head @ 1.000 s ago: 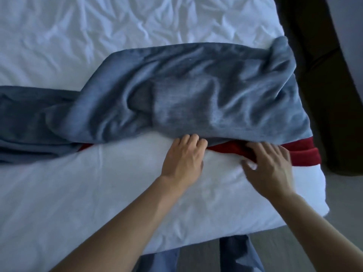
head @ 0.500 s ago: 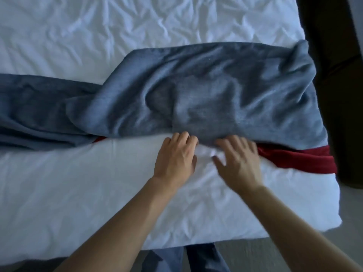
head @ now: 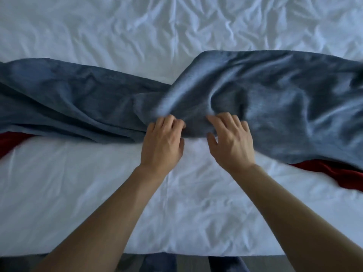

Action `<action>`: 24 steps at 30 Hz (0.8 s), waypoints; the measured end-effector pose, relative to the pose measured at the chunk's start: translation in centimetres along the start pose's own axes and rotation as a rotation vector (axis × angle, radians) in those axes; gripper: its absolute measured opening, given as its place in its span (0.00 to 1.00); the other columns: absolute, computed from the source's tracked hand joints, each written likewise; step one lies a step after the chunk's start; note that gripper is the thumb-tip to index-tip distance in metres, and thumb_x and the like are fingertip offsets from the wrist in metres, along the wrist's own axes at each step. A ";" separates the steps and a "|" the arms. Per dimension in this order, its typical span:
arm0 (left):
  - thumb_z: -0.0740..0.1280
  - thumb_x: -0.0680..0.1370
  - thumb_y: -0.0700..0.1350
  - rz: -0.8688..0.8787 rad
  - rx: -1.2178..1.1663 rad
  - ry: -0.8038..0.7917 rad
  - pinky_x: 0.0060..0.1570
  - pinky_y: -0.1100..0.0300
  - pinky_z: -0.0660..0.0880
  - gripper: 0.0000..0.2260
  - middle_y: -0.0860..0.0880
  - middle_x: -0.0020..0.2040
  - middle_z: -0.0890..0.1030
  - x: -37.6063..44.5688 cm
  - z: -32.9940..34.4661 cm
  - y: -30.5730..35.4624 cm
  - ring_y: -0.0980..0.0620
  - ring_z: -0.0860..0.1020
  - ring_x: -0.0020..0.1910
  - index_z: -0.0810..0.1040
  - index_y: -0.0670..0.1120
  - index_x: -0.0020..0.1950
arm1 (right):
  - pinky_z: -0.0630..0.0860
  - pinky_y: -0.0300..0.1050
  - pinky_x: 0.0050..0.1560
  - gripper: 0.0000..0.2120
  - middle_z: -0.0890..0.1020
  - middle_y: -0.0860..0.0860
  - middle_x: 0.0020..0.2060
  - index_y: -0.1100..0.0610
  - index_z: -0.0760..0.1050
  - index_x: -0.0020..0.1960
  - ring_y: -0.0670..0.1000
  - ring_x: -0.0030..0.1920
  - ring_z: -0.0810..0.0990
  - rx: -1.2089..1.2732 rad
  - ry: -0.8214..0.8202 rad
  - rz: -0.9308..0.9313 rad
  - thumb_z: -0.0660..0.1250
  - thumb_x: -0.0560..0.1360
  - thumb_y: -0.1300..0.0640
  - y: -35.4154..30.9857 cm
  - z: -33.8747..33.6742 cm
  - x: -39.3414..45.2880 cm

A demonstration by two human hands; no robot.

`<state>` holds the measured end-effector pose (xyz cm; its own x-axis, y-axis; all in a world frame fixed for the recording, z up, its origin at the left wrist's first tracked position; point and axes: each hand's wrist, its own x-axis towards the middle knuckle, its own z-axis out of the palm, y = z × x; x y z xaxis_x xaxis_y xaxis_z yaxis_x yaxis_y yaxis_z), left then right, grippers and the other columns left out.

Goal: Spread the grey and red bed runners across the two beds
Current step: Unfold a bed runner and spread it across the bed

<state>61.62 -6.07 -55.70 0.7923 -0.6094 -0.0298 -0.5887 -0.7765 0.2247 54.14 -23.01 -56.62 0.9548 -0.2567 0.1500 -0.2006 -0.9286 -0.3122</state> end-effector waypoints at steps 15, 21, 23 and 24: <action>0.61 0.80 0.46 0.079 0.015 -0.044 0.55 0.51 0.67 0.10 0.48 0.54 0.77 12.2 -3.1 -12.0 0.45 0.74 0.54 0.77 0.47 0.58 | 0.66 0.52 0.62 0.10 0.81 0.52 0.53 0.56 0.82 0.56 0.57 0.54 0.77 -0.126 -0.039 0.042 0.63 0.79 0.60 -6.4 1.6 16.5; 0.63 0.78 0.45 0.101 0.030 -0.142 0.57 0.52 0.66 0.07 0.50 0.52 0.78 14.7 -1.2 -12.5 0.47 0.74 0.53 0.78 0.50 0.55 | 0.50 0.59 0.77 0.15 0.77 0.52 0.54 0.52 0.76 0.59 0.57 0.60 0.74 -0.420 -0.657 -0.019 0.66 0.72 0.56 -5.9 2.5 19.9; 0.64 0.78 0.45 0.099 0.033 -0.127 0.56 0.53 0.66 0.05 0.51 0.49 0.79 15.3 -1.1 -12.6 0.48 0.74 0.50 0.78 0.50 0.52 | 0.49 0.59 0.78 0.14 0.77 0.52 0.51 0.52 0.75 0.57 0.56 0.57 0.75 -0.453 -0.701 -0.052 0.65 0.72 0.55 -5.7 2.6 20.7; 0.64 0.78 0.45 0.082 0.027 -0.115 0.55 0.53 0.66 0.05 0.51 0.48 0.79 15.7 -1.3 -12.8 0.48 0.75 0.49 0.78 0.49 0.51 | 0.50 0.59 0.78 0.13 0.78 0.51 0.49 0.52 0.75 0.56 0.56 0.56 0.76 -0.456 -0.705 -0.060 0.64 0.72 0.55 -5.5 2.7 21.1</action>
<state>81.80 -5.51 -57.80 0.7185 -0.6844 -0.1241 -0.6563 -0.7261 0.2049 75.97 -22.57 -54.27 0.8495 -0.1167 -0.5145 -0.0696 -0.9915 0.1099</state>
